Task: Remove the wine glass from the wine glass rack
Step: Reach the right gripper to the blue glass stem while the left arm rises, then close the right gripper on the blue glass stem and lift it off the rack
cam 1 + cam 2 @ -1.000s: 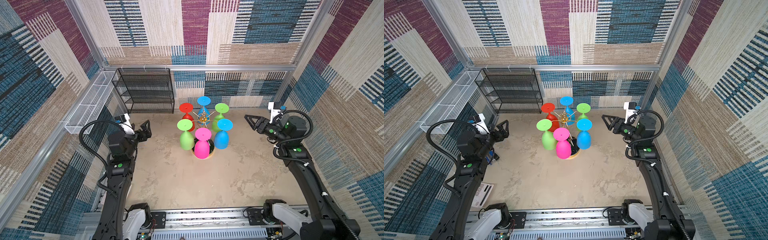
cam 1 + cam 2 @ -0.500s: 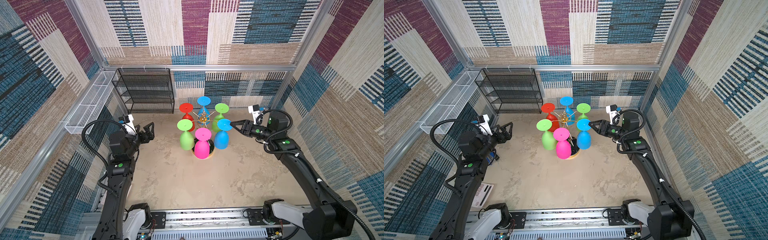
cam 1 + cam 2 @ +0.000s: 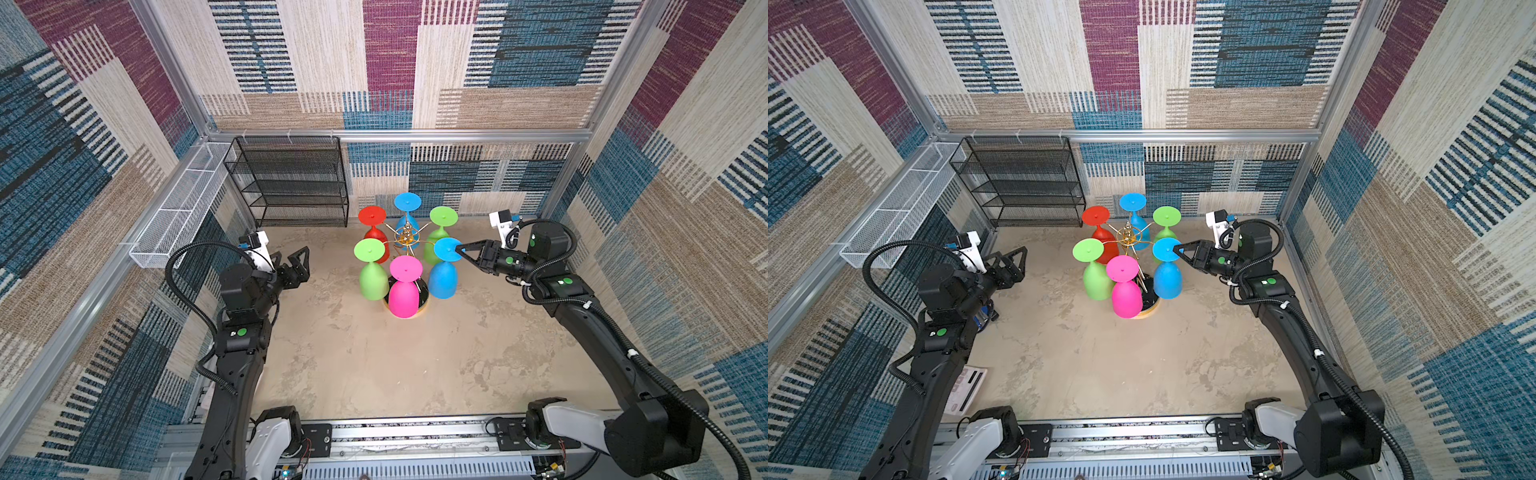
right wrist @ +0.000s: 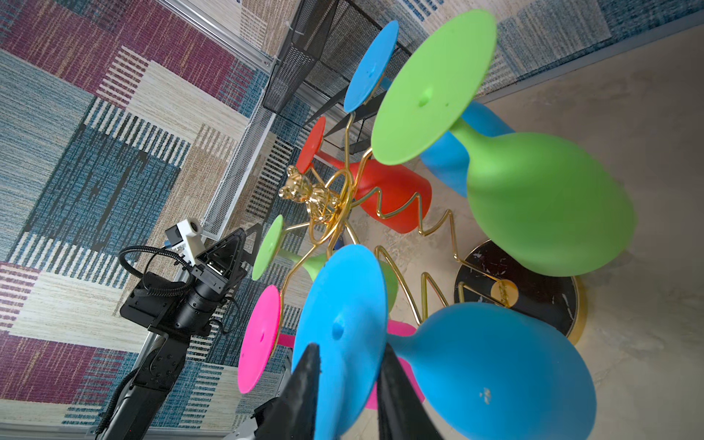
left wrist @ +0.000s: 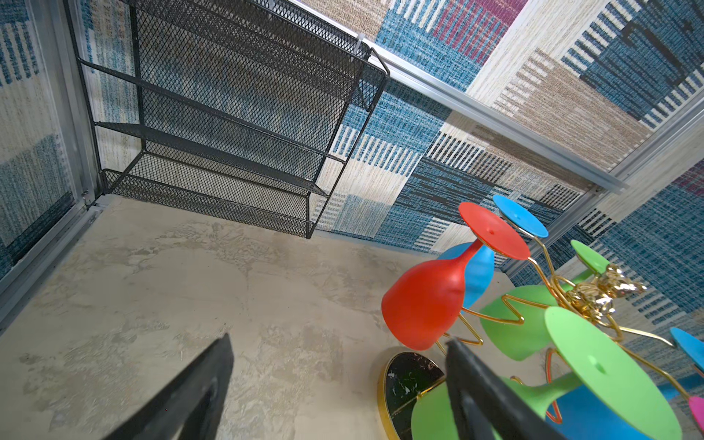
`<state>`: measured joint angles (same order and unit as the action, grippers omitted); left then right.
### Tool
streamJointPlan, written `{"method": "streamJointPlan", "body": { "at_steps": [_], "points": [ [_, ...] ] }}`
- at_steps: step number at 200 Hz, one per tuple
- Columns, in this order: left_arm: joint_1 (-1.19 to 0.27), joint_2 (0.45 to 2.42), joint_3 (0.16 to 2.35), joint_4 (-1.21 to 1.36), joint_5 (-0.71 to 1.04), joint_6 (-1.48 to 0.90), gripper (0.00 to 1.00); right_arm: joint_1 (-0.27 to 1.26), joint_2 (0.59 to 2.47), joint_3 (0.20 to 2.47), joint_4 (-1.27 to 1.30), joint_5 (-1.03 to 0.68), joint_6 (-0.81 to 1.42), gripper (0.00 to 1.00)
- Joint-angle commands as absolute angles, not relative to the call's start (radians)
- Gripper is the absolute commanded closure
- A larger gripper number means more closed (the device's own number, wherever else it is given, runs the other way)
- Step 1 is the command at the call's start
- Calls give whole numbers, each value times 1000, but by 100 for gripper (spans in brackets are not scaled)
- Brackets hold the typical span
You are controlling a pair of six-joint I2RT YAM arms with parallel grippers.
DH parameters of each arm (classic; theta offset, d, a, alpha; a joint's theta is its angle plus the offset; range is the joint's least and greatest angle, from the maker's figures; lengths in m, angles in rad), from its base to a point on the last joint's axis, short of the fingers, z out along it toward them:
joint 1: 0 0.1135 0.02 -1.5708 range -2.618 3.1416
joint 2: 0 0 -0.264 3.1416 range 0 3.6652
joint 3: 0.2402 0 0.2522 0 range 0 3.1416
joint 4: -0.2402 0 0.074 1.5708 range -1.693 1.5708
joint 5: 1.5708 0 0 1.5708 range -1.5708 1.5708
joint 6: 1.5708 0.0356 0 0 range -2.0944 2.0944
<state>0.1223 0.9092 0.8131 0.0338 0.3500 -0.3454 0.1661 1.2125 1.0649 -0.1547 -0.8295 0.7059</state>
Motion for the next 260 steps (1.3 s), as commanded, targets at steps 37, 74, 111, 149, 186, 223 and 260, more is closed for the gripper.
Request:
{"method": "streamJointPlan", "body": {
  "at_steps": [37, 74, 111, 149, 186, 223, 260],
  "points": [
    [125, 902, 805, 54, 363, -376, 10, 167, 1213, 1097, -133, -842, 739, 77],
    [125, 896, 805, 52, 364, -374, 10, 167, 1211, 1102, -134, -837, 751, 83],
    [125, 891, 805, 52, 364, -374, 10, 168, 1203, 1096, -117, -842, 777, 90],
    [126, 885, 804, 54, 364, -375, 10, 167, 1192, 1087, -75, -864, 828, 96],
    [126, 881, 801, 52, 365, -376, 10, 168, 1185, 1077, -27, -883, 893, 100],
    [126, 876, 800, 52, 366, -377, 10, 167, 1183, 1090, -3, -904, 939, 100],
    [126, 871, 799, 52, 366, -377, 10, 167, 1184, 1091, 16, -902, 969, 100]
  ]
}}
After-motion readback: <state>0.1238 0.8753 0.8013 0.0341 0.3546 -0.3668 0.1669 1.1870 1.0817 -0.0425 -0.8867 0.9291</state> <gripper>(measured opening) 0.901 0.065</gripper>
